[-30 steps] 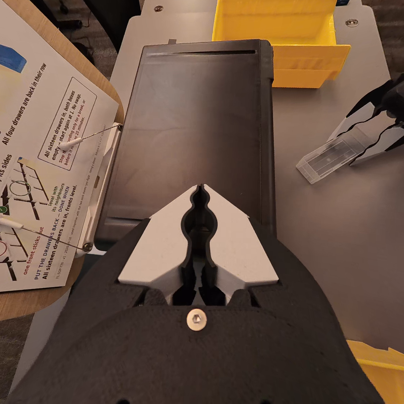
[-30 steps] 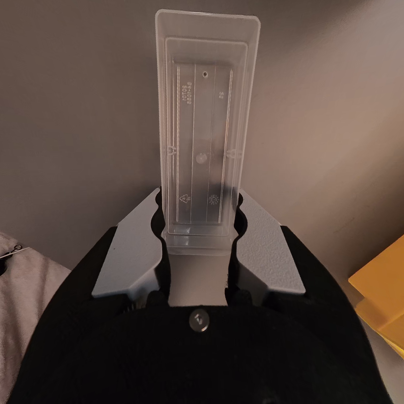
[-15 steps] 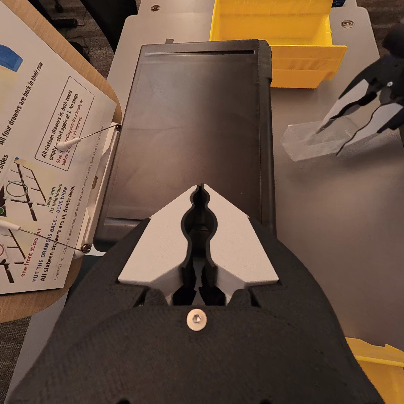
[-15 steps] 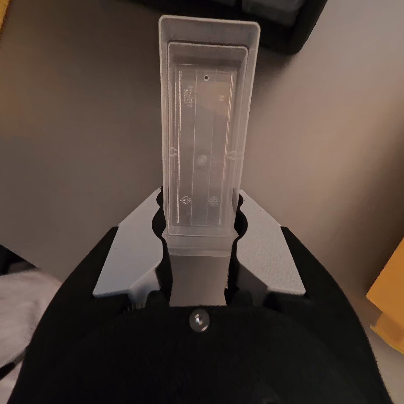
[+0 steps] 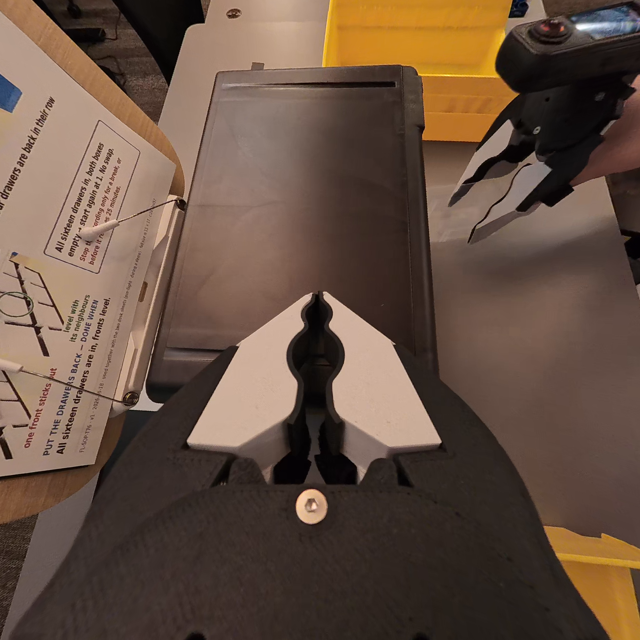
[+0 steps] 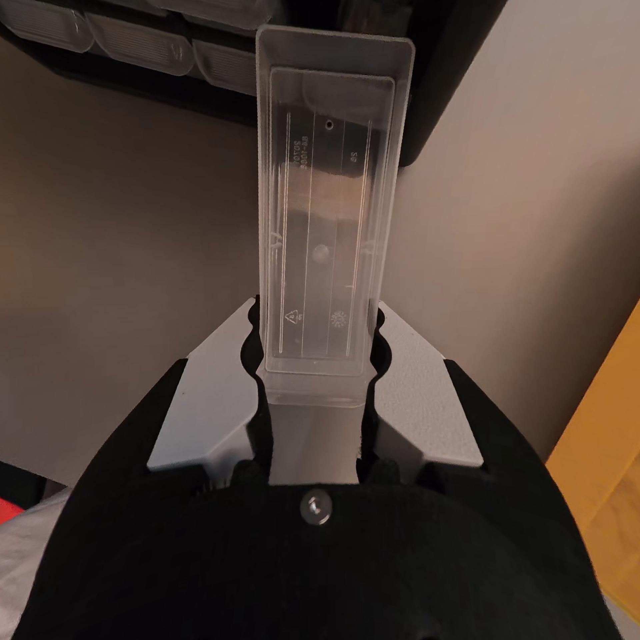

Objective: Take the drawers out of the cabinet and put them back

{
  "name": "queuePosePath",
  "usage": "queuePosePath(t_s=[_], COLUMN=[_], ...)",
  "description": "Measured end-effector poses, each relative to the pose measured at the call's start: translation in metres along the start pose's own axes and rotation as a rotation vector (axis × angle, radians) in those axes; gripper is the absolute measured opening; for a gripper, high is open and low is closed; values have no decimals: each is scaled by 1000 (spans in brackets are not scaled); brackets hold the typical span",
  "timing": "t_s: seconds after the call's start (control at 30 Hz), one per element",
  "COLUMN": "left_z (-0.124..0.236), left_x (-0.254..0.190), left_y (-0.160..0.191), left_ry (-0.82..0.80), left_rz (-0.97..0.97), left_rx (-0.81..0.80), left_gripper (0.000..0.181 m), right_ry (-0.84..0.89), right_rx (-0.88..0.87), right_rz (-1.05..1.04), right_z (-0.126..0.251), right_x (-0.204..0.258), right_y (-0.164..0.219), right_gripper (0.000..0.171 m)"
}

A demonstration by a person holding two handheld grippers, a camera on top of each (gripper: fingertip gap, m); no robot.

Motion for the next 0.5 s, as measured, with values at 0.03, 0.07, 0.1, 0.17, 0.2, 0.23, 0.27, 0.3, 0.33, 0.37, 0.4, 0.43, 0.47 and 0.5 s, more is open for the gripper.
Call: queuePosePath(t_s=[0.03, 0.07, 0.1, 0.17, 0.2, 0.23, 0.27, 0.3, 0.33, 0.37, 0.4, 0.43, 0.47, 0.5], left_z=[0, 0, 0, 0, 0, 0, 0, 0, 0, 0, 0, 0, 0, 0], left_x=[0, 0, 0, 1, 1, 1, 1, 1, 0, 0, 1, 1, 1, 1], left_y=[0, 0, 0, 1, 1, 1, 1, 1, 1, 1, 1, 0, 0, 0], left_ry=[2, 4, 7, 11, 11, 11, 11, 11, 11, 11, 11, 12, 12, 12], left_rz=[0, 0, 1, 2, 2, 1, -1, -2, -3, -5, -7, -7, -8, -10], left_rx=[-2, -4, -7, -11, -13, -14, -14, -13, -12, -11, -9, -8, -7, -6], left_gripper=[0, 0, 0, 0, 0, 0, 0, 0, 0, 0, 0, 0, 0, 0], right_ry=[-2, 2, 11, 12, 14, 13, 14, 21, 18, 17, 23, 25, 25, 31], right_rx=[3, 2, 6, 26, 39, 47, 44, 40, 37, 29, 21, 18, 20, 23], right_rz=[2, 6, 8, 3, -4, -5, -4, -3, -4, -7, -11, -15, -17, -20], right_z=[-1, -1, -2, -3, -4, -5, -4, -3, -1, -1, 0, 1, 1, 2], right_x=[2, 3, 4, 5, 4, 4, 4, 3, 2, 2, 0, -1, -2, -2], right_y=[-2, -4, -5, -7, -8, -8, -8, -7, -7, -8, -9, -9, -10, -11], right_gripper=[60, 60, 60, 60, 60, 60, 60, 60, 60, 60, 60, 60, 60, 59])
Point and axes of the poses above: each gripper's, where its closed fingertips meet, z back along the fingers, y out of its underside, x = y × z across the jaws, the point moved 6 cm from there along z, back along the fingers, and after that the axes turned 2 degrees about x, right-handed, at the moved point
